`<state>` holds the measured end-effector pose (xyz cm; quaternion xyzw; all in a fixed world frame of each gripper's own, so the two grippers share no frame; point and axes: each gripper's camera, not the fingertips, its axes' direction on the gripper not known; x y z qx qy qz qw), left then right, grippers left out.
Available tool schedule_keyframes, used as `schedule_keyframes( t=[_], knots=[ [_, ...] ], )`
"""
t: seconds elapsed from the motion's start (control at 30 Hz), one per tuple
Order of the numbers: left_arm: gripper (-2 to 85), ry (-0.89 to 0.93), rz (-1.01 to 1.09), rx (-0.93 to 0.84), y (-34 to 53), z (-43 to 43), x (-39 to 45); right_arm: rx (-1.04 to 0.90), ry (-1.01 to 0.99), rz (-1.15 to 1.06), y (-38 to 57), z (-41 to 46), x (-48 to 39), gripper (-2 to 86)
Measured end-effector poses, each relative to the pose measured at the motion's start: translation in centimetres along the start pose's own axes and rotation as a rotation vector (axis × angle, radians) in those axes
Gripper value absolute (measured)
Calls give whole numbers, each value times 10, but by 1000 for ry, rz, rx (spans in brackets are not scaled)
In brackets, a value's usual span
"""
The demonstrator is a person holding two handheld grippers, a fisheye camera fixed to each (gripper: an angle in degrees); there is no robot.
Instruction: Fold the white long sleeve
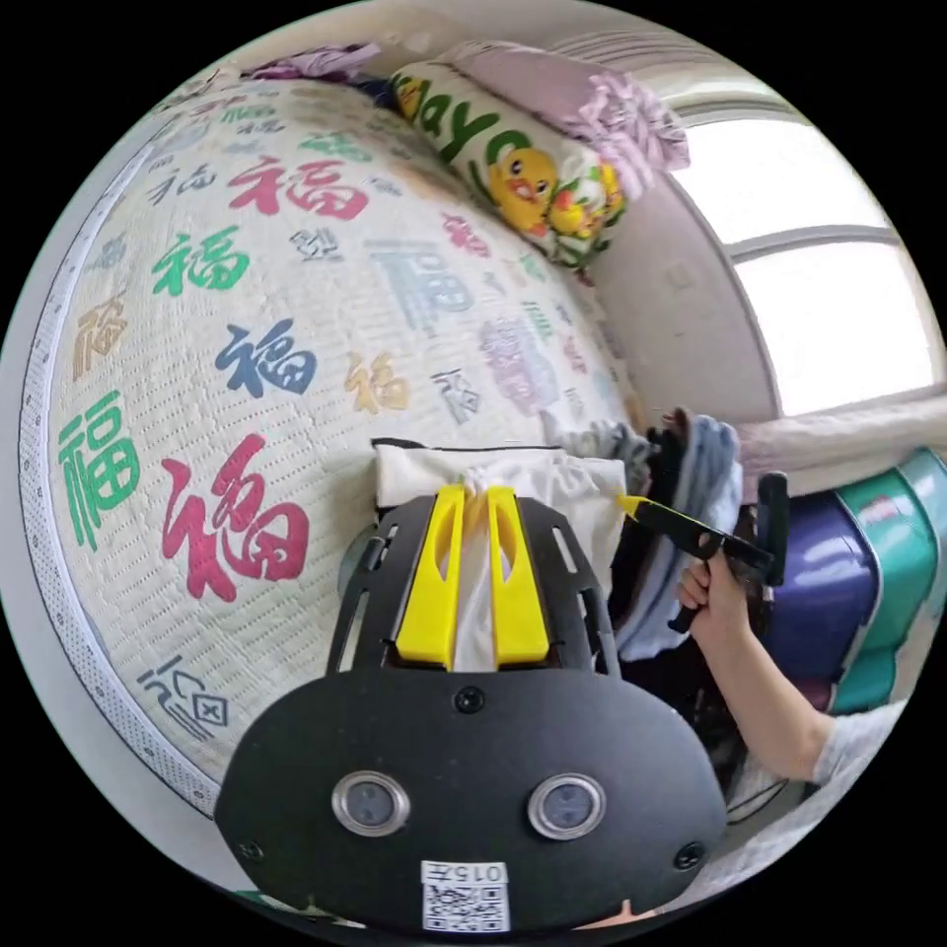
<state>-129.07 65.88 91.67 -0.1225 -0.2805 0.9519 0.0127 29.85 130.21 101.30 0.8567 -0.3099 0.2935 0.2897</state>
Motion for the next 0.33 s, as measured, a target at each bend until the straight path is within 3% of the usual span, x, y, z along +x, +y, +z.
schedule_keyframes(
  t=[0.07, 0.1, 0.2, 0.33],
  knots=[
    [41, -51, -121, -20, -32, 30, -5, -109, 265, 35, -43, 41, -10, 2],
    [42, -56, -150, -17, -38, 31, -5, -126, 307, 49, -49, 46, -13, 1],
    [43, -95, -122, -47, -52, 30, 9, -68, 249, -20, -47, 27, -43, -1],
    [32, -277, -10, 3, -23, -4, 49, 128, 143, -202, 29, -58, -86, 15]
  ],
)
